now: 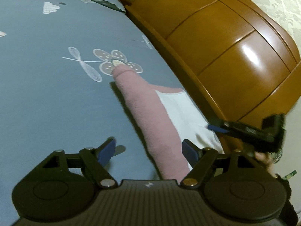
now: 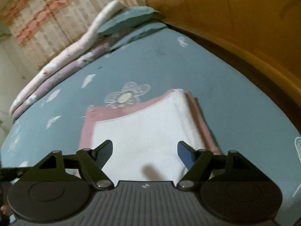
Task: Fold clothes
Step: 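Lay the gripped edge flat and open the right gripper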
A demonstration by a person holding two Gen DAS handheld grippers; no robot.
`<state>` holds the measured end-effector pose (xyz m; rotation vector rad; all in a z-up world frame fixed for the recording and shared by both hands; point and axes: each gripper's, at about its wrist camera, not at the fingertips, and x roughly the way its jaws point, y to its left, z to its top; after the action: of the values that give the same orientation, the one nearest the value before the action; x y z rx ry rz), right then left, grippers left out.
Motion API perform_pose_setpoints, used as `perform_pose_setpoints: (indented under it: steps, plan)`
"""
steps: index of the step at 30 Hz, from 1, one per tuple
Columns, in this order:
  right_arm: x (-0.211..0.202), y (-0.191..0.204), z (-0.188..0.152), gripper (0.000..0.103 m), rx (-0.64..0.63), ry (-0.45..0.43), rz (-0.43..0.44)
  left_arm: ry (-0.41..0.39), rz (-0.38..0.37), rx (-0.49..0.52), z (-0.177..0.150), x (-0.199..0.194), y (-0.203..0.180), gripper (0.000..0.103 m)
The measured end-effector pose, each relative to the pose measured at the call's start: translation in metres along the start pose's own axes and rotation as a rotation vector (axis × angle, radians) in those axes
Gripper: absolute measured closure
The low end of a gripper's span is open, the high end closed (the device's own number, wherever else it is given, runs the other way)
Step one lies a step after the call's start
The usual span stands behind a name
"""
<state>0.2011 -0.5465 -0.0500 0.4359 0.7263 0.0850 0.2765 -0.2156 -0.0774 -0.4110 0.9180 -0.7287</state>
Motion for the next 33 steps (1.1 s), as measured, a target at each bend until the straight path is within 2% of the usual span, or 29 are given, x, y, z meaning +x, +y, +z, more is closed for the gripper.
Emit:
perform_pose_setpoints:
  steps: [1,3,4,6,7,11,15,17,19,24,27,31,33]
  plan:
    - [-0.003,0.001,-0.004,0.023,-0.01,0.019,0.013,0.001,-0.001,-0.004,-0.001,-0.001,0.001,0.025]
    - [-0.003,-0.003,-0.013,0.023,-0.042,0.06,-0.037,0.006,0.004,-0.012,-0.003,0.0,0.004,0.025]
    - [0.0,-0.009,-0.016,0.028,-0.043,0.078,-0.072,0.009,0.01,-0.014,-0.004,0.0,0.004,0.024]
    - [-0.003,-0.02,-0.018,0.041,0.007,0.07,-0.078,0.012,0.023,-0.015,-0.007,0.001,0.005,0.024]
    - [-0.005,-0.025,-0.018,0.042,0.037,0.061,-0.073,0.011,0.03,-0.007,-0.008,0.0,0.005,0.024]
    - [-0.028,-0.001,-0.023,0.037,-0.016,0.01,-0.084,0.003,0.086,0.048,-0.012,-0.006,0.0,0.022]
    - [-0.026,0.004,-0.038,0.036,-0.033,0.065,-0.121,0.003,0.107,0.062,-0.016,-0.011,-0.003,0.022]
    - [-0.021,-0.003,-0.042,0.037,-0.01,0.096,-0.169,0.003,0.105,0.06,-0.019,-0.013,-0.004,0.022]
    - [-0.025,-0.001,-0.043,0.037,0.002,0.087,-0.177,0.001,0.123,0.083,-0.021,-0.014,-0.006,0.019]
    - [-0.031,0.055,-0.032,0.035,-0.157,0.016,-0.147,-0.034,0.246,0.201,-0.028,-0.015,-0.011,0.017]
    - [-0.014,0.091,-0.022,0.036,-0.26,0.008,-0.139,-0.041,0.256,0.183,-0.028,-0.018,-0.004,0.017]
    - [0.038,0.123,-0.006,0.045,-0.335,0.035,-0.167,-0.053,0.256,0.148,-0.028,-0.027,0.011,0.017]
    - [0.063,0.126,-0.006,0.046,-0.347,0.067,-0.181,-0.057,0.267,0.133,-0.027,-0.03,0.02,0.017]
